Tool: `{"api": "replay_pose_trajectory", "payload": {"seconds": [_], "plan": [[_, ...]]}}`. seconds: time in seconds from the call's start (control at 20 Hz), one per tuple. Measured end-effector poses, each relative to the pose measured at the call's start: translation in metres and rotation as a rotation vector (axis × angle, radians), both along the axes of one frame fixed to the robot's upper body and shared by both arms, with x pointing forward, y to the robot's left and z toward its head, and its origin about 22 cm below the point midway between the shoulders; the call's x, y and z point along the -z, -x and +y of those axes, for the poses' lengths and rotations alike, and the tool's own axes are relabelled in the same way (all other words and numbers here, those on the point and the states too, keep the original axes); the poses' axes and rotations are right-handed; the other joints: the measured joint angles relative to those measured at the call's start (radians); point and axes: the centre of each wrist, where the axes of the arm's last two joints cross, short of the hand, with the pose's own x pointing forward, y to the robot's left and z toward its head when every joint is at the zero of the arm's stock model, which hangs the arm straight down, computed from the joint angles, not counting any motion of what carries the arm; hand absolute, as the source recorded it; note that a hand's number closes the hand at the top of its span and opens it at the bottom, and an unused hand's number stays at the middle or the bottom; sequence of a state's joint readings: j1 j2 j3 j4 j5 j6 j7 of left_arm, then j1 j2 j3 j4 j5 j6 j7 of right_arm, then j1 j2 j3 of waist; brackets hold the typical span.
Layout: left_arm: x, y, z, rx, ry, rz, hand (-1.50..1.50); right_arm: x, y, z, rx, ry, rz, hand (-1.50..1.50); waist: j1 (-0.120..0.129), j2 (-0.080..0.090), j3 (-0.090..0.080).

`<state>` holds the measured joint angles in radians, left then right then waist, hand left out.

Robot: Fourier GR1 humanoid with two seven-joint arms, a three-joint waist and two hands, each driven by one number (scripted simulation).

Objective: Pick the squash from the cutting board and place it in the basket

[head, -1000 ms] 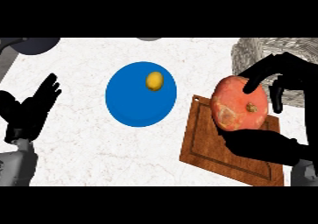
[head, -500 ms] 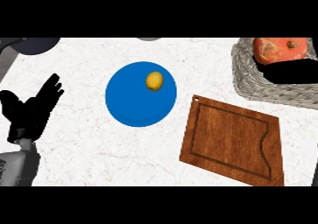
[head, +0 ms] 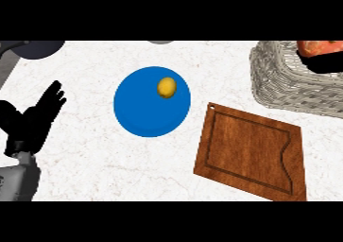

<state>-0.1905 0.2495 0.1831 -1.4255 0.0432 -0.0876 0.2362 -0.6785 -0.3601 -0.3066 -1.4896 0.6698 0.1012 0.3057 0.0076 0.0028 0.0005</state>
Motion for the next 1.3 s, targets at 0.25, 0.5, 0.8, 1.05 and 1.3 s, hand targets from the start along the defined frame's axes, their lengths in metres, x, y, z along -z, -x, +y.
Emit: {"api": "replay_pose_trajectory", "payload": {"seconds": [0.25, 0.5, 0.8, 1.05, 1.3], "plan": [[-0.004, -0.002, 0.003, -0.001, 0.004, -0.002, 0.00, 0.024, -0.018, -0.016, 0.001, -0.042, -0.006, 1.50, 0.000, -0.001, 0.000], [0.000, -0.006, -0.003, 0.000, -0.001, 0.001, 0.00, 0.047, -0.028, -0.037, 0.108, -0.097, -0.028, -1.50, 0.001, 0.001, 0.000], [-0.006, -0.007, -0.006, 0.006, -0.005, -0.005, 0.00, 0.060, -0.050, -0.057, 0.140, -0.115, -0.004, -1.50, 0.006, 0.001, 0.000], [0.001, -0.007, 0.001, 0.006, -0.003, -0.007, 0.00, 0.066, -0.054, -0.069, 0.086, -0.146, -0.048, -1.50, 0.003, 0.001, 0.000], [-0.001, -0.009, -0.001, -0.001, -0.006, -0.006, 0.00, 0.046, -0.055, -0.086, 0.149, -0.307, -0.128, -1.50, 0.000, 0.000, 0.000]]}}
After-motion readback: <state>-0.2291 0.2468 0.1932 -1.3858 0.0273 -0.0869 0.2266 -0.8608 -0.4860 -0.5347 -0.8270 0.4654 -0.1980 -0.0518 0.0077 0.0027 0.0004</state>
